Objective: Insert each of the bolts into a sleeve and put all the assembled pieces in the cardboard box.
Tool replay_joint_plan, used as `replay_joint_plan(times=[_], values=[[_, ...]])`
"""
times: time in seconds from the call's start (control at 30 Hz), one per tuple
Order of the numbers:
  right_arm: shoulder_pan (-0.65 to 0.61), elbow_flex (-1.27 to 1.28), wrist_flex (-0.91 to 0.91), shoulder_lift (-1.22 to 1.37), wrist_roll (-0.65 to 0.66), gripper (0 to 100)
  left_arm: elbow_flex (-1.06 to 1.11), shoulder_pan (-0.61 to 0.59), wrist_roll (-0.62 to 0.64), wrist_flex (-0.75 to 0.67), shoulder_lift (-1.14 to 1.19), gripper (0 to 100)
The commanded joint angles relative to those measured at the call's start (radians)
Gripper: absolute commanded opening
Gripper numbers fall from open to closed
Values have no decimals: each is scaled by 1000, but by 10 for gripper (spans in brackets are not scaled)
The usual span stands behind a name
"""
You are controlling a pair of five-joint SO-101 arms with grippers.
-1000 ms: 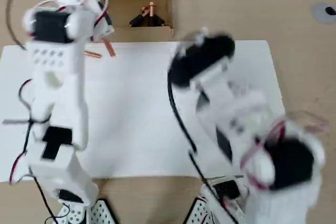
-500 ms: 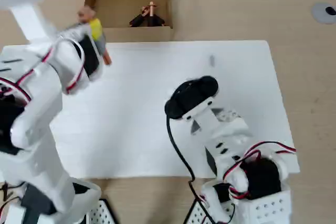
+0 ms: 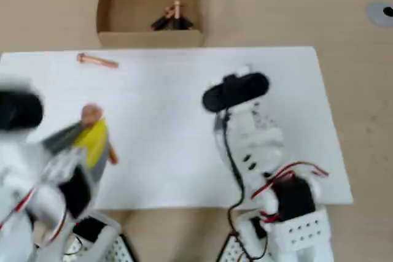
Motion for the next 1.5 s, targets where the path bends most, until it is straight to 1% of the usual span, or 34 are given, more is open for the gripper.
replay_joint_plan(times=[0.0, 0.1, 0.2, 0.33, 0.47, 0.57, 0.67, 0.77, 0.87, 0.97, 1.1, 1.13, 1.17, 1.23, 1.3, 1.33, 1.4, 1.47], values=[[-147, 10, -94, -16, -118, 12, 80, 26, 2, 0, -119, 5], [-291, 12, -127, -16, -120, 12, 107, 97, 8, -2, -179, 5], [-374, 13, -181, -16, -117, 12, 101, 144, 60, -2, -196, 5], [-383, 16, -275, -16, -110, 12, 101, 155, 72, -2, -196, 5], [-383, 67, -348, -19, -29, 12, 103, 149, 55, -57, -197, 5], [-383, 186, -448, -79, 66, 12, 110, 137, -21, -121, -199, 5], [-383, 357, -611, -203, 195, 12, 112, 74, -78, -181, -199, 5], [-386, 516, -758, -369, 285, 9, 178, 18, -91, -227, -200, 5], [-387, 631, -818, -547, 298, 9, 295, -26, -91, -333, -257, 5], [-389, 710, -816, -705, 299, 9, 486, -71, -91, -496, -401, 5], [-420, 699, -815, -690, 296, 9, 839, -109, -92, -756, -682, 5], [-427, 700, -816, -691, 296, 9, 916, -117, -94, -816, -722, 5], [-433, 705, -812, -694, 296, 9, 954, -124, -94, -872, -713, 5], [-435, 711, -810, -694, 295, 9, 965, -140, -84, -939, -676, 5], [-438, 711, -810, -696, 295, 9, 980, -118, -83, -979, -676, 5], [-438, 711, -810, -696, 288, 9, 999, -84, -84, -1000, -679, 5], [-435, 711, -810, -694, 236, 9, 1054, -11, -92, -1048, -688, 5], [-435, 711, -810, -693, 175, 9, 1091, 26, -92, -1097, -690, 5]])
